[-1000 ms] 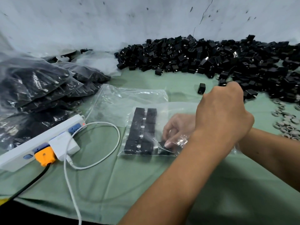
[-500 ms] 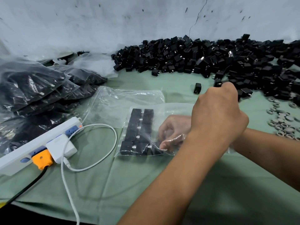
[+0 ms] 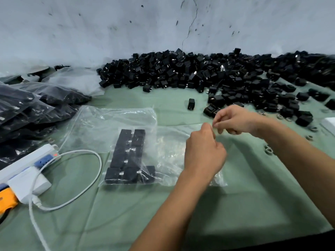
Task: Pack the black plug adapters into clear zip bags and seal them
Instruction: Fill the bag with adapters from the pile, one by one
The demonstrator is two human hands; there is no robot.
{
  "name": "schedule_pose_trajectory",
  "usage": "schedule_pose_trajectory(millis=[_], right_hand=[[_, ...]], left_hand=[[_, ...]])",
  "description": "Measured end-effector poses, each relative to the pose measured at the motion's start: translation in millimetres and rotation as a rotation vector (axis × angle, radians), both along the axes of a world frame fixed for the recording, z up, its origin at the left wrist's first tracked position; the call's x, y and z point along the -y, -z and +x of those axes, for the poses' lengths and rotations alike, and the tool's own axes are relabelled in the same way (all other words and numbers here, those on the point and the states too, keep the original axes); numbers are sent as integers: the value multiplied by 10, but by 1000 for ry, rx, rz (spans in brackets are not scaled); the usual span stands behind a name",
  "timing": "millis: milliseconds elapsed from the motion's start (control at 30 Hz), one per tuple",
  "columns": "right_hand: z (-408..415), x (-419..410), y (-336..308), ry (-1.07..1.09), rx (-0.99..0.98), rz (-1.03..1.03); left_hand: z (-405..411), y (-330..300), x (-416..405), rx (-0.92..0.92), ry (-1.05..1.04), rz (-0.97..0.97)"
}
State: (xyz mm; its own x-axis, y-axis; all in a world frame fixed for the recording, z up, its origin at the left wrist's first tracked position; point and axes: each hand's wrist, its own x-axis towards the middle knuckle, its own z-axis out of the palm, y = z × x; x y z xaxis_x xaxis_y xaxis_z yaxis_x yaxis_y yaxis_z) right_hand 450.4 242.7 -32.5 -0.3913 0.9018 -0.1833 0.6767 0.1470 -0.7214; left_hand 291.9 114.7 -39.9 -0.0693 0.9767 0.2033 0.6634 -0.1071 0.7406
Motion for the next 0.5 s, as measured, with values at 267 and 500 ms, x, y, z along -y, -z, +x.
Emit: schedule_pose_trajectory(millis=[267,500], right_hand=[[-244,-50,304,295,450,508],[-191,-61,310,398,321,482]], left_hand=[[-5,193,-63,-77,-50,-134],[-14,207,-130,-124,-46,-192]])
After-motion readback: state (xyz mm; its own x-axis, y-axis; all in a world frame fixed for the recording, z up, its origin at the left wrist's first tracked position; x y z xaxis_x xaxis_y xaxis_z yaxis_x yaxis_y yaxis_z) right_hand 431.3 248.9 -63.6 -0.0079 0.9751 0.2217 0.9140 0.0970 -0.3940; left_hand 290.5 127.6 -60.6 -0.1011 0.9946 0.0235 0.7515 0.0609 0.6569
